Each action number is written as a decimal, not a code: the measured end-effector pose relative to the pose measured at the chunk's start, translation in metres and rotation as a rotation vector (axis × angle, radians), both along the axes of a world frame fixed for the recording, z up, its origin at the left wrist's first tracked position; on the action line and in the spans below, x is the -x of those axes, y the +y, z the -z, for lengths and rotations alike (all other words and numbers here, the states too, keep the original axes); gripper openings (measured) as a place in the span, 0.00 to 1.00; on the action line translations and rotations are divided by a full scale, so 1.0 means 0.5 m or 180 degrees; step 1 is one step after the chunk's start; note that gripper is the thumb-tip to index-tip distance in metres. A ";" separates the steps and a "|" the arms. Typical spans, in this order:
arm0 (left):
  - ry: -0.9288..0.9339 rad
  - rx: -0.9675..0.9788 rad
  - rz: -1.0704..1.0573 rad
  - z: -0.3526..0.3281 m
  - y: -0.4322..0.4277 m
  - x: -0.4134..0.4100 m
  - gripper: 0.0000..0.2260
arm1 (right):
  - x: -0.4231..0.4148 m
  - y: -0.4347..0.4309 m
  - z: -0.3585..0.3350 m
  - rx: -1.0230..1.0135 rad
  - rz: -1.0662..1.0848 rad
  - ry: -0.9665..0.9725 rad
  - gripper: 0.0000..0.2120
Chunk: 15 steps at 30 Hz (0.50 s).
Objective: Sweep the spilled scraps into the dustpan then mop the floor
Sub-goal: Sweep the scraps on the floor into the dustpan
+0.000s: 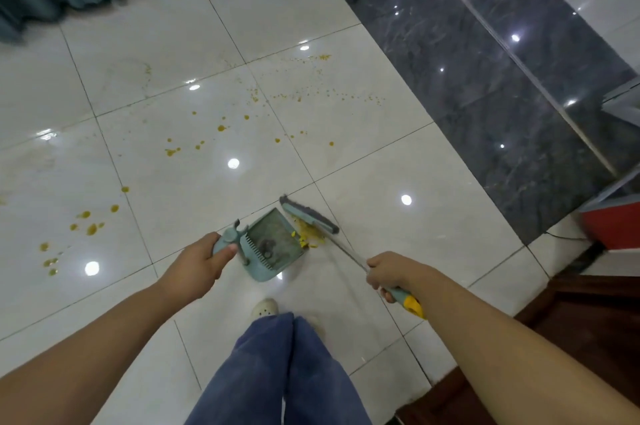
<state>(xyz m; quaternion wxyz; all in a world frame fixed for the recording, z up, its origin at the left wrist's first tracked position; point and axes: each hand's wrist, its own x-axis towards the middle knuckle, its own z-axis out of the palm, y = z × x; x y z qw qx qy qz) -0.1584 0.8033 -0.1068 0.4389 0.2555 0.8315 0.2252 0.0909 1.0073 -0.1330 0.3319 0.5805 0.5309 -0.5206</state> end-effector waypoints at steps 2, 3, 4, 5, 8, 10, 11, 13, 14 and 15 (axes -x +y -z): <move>-0.0039 -0.0024 0.0016 0.000 0.004 -0.009 0.11 | -0.035 0.012 -0.015 -0.0044 0.0212 0.0059 0.21; -0.0033 -0.0018 0.0036 -0.002 0.004 -0.012 0.11 | -0.050 0.017 -0.020 -0.0078 0.0332 0.0081 0.23; -0.0021 -0.0009 0.0050 -0.004 0.005 -0.014 0.11 | -0.061 0.020 -0.025 -0.0099 0.0443 0.0087 0.25; 0.0000 0.0000 0.0056 -0.007 0.006 -0.015 0.11 | -0.067 0.022 -0.029 -0.0127 0.0503 0.0097 0.26; 0.0097 0.0027 0.0089 -0.015 0.007 -0.015 0.12 | -0.066 0.023 -0.030 -0.0193 0.0475 0.0135 0.24; 0.0179 0.0067 0.0145 -0.015 0.008 -0.016 0.12 | -0.058 0.024 -0.021 -0.0198 0.0492 0.0126 0.22; 0.0198 0.0096 0.0138 -0.014 0.008 -0.016 0.12 | -0.054 0.023 -0.012 -0.0187 0.0501 0.0109 0.22; 0.0185 0.0135 0.0068 -0.011 0.009 -0.013 0.12 | -0.043 0.011 -0.002 -0.0083 0.0552 0.0058 0.21; 0.0179 0.0152 0.0054 -0.009 0.011 -0.010 0.12 | -0.039 0.001 0.002 -0.0003 0.0659 0.0045 0.20; 0.0187 0.0174 0.0066 -0.008 0.011 -0.006 0.11 | -0.035 -0.010 0.003 0.0096 0.0809 0.0055 0.21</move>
